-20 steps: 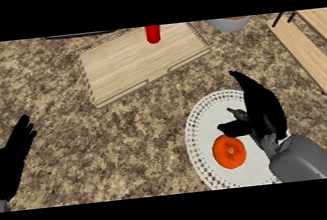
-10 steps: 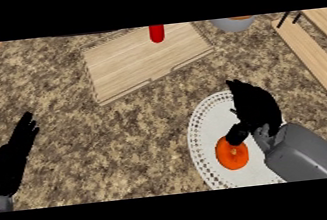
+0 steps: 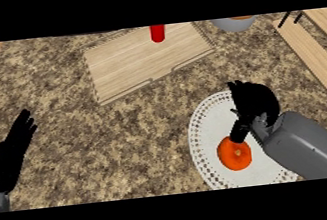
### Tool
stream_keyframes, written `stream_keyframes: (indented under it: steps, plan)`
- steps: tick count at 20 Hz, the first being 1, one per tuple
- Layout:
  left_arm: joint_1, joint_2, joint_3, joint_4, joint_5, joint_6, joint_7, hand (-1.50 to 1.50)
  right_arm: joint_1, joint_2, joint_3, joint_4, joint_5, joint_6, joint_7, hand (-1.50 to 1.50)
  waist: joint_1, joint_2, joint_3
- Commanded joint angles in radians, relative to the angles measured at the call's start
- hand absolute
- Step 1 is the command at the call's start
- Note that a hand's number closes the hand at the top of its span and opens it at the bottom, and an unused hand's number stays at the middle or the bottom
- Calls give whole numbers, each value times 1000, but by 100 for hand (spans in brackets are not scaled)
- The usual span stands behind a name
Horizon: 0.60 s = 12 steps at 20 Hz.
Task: Pick the eggplant from the placemat and place it in the tiered shelf
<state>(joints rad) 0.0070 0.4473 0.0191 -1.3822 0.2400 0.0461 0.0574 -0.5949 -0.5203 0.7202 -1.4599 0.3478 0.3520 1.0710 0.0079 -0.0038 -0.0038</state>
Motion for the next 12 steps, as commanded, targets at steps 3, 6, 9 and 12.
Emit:
stream_keyframes:
  steps: [3,6,9,12]
  plan:
    - [24,2,25,14,11,-38,-41,0,-47,-8,-21,78,-20,163,109,-150,3,4,3]
    - [16,-20,5,-38,-3,-11,11,0,-9,-1,-10,135,19,133,54,-150,2,4,4]
    - [-7,-18,14,-70,-10,11,76,0,58,-32,-8,68,64,125,43,-150,-9,1,4]
    - [23,-17,35,-24,-1,-38,18,0,31,-19,-35,174,98,143,-35,-150,-2,4,4]
